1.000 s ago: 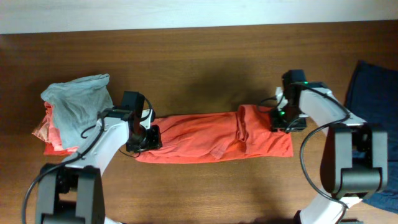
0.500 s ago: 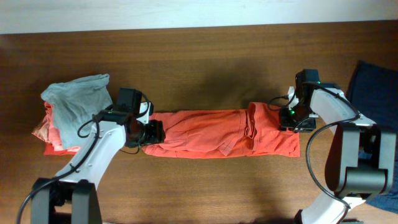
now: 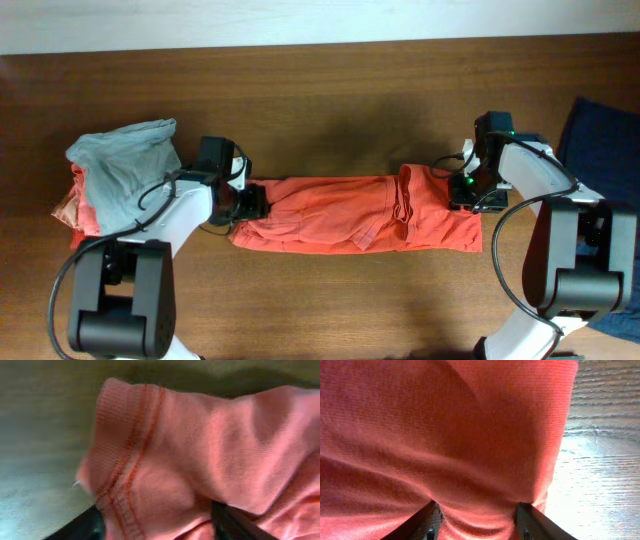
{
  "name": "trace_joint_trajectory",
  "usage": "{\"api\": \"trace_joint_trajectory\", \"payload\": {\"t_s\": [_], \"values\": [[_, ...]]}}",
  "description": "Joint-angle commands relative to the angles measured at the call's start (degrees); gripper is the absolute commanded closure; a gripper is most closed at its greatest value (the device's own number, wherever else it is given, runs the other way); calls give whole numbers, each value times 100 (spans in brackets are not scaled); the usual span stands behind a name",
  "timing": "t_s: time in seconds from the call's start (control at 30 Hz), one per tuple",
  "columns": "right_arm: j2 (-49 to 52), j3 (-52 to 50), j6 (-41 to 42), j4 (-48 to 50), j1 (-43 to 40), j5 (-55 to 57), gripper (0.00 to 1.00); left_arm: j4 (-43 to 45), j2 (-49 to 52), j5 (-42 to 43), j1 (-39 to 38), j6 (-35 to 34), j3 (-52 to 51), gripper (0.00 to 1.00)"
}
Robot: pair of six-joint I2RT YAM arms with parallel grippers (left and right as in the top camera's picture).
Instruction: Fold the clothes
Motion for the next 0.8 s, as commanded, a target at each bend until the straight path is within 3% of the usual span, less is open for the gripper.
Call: {"api": "trace_joint_trajectory", "payload": {"t_s": [0.0,0.13,0.17,0.2,0.33,0.53,0.77], "values": [[216,-234,31,24,-22,219,46,74,461,802,-26,129,-83,46],[216,-234,31,24,-24,221,46,118,470,1062,-24,232,-83,79],[216,-234,31,24,-24,221,46,116,470,1058,-24,234,-83,94],[216,-234,31,22,-24,219,46,109,470,1058,-13,236,-83,100],[214,-232,31,-17,-22,219,46,52,363,925,90,234,-72,100],[31,-24,57,-245,-22,-79,44,-715,-267,-70,428,457,269,100],[-516,986,50,-1403,-22,-503,38,-1633,-833,-1305,743,656,975,100]]}}
